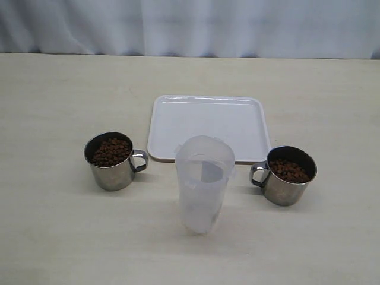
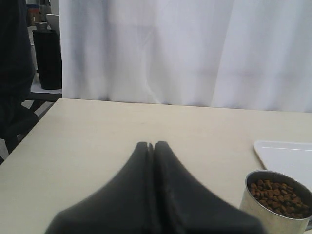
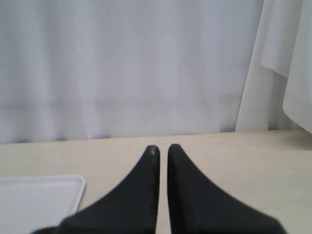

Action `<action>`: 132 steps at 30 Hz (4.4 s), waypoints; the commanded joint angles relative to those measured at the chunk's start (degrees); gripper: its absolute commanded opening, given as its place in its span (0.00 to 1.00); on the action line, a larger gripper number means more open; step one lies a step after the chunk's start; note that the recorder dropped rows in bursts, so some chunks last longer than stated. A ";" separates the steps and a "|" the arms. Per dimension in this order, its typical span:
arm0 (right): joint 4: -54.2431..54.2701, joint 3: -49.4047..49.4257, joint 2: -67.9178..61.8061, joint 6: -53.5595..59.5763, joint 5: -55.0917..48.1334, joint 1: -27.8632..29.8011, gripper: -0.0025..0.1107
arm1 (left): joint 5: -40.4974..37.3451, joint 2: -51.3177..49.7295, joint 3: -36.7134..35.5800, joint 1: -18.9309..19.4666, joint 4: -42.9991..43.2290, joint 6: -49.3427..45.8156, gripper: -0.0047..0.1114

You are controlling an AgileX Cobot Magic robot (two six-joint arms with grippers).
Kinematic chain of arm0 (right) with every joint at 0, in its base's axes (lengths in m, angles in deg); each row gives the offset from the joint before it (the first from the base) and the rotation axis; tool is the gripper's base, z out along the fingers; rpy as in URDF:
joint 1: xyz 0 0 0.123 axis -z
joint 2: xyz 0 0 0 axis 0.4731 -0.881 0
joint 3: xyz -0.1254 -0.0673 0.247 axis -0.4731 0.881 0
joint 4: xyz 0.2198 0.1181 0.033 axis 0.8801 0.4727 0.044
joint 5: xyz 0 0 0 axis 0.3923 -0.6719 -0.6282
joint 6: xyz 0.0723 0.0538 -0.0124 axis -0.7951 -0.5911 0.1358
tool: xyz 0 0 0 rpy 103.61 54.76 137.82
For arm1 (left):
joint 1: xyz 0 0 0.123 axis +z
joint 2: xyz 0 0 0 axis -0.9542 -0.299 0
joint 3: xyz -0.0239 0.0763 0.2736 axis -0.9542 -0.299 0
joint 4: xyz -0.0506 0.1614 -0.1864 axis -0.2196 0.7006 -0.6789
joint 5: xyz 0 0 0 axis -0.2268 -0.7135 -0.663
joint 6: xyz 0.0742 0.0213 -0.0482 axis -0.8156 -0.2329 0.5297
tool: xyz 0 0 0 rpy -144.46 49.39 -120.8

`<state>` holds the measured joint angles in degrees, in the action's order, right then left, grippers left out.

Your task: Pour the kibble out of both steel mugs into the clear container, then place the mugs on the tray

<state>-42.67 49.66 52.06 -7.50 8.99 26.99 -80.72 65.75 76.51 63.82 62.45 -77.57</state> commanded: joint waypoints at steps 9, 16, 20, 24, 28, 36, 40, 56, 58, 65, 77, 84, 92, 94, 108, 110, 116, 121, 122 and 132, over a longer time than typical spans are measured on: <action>12.23 0.13 -11.56 -1.05 4.94 -12.63 0.06 | 0.90 0.16 -0.18 0.06 -0.10 0.45 0.04; 10.03 0.13 -37.10 1.66 11.59 -32.74 0.06 | 0.90 0.16 -0.18 0.06 -0.10 0.45 0.04; 11.32 0.13 -50.99 5.29 20.20 -37.27 0.09 | 0.90 0.16 -0.18 0.06 -0.10 0.45 0.04; 18.72 0.13 -63.79 9.52 29.24 -37.27 0.39 | 0.90 0.16 -0.18 0.06 -0.10 0.45 0.04; 23.17 0.13 -72.74 7.76 36.13 -37.27 0.89 | 0.90 0.16 -0.18 0.06 -0.10 0.45 0.04; 26.86 -5.61 -84.01 7.76 37.17 -37.27 0.98 | 0.90 0.16 -0.18 0.06 -0.10 0.45 0.04; 27.02 -7.95 -88.24 7.76 39.10 -37.27 0.98 | 0.90 0.16 -0.18 0.06 -0.10 0.45 0.04; 32.22 -12.16 -97.25 5.02 49.18 -37.27 0.98 | 0.90 0.16 -0.18 0.06 0.01 0.45 0.04; 32.22 -13.52 -97.25 9.26 48.35 -37.27 0.98 | 0.90 0.16 -0.18 0.06 0.01 0.45 0.04; 34.51 -17.46 -97.25 19.10 38.47 -37.27 0.98 | 0.90 0.16 -0.18 0.06 0.01 0.45 0.04; 34.28 -16.16 -92.71 28.81 32.10 -37.27 0.98 | 0.78 0.16 -0.18 0.06 -0.11 0.45 0.04; 34.52 -12.29 -90.79 32.23 38.75 -37.27 0.98 | 0.68 0.16 -0.18 0.06 -0.11 0.45 0.04; 8.72 -12.21 -91.02 17.63 38.46 -26.27 0.98 | 0.68 0.16 -0.18 0.06 -0.11 0.45 0.04; 1.94 -12.21 -91.02 13.65 38.70 -22.69 0.98 | 0.68 0.16 -0.18 0.06 -0.11 0.45 0.04; -17.16 -12.21 -108.07 12.05 60.10 -12.31 0.98 | 0.90 0.16 -0.18 0.06 -0.11 0.45 0.04; -19.00 -12.21 -109.92 12.05 62.83 -11.03 0.98 | 0.90 0.16 -0.18 0.06 -0.11 0.45 0.04; -22.80 -12.07 -112.63 10.75 67.92 -6.37 0.98 | 0.90 0.16 -0.18 0.06 -0.11 0.45 0.04; -25.90 -12.07 -114.90 10.35 73.84 -4.65 0.98 | 0.90 0.16 -0.18 0.06 -0.11 0.45 0.04; -25.73 -12.07 -115.63 10.35 74.27 -4.65 0.98 | 0.90 0.16 -0.18 0.06 -0.11 0.45 0.04; -25.73 -13.27 -118.84 10.01 74.27 -4.65 0.98 | 0.74 0.16 -0.18 0.06 -0.11 0.45 0.04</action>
<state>-67.92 37.01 -66.65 2.82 82.25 21.90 -80.61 65.75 76.51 63.82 62.45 -77.57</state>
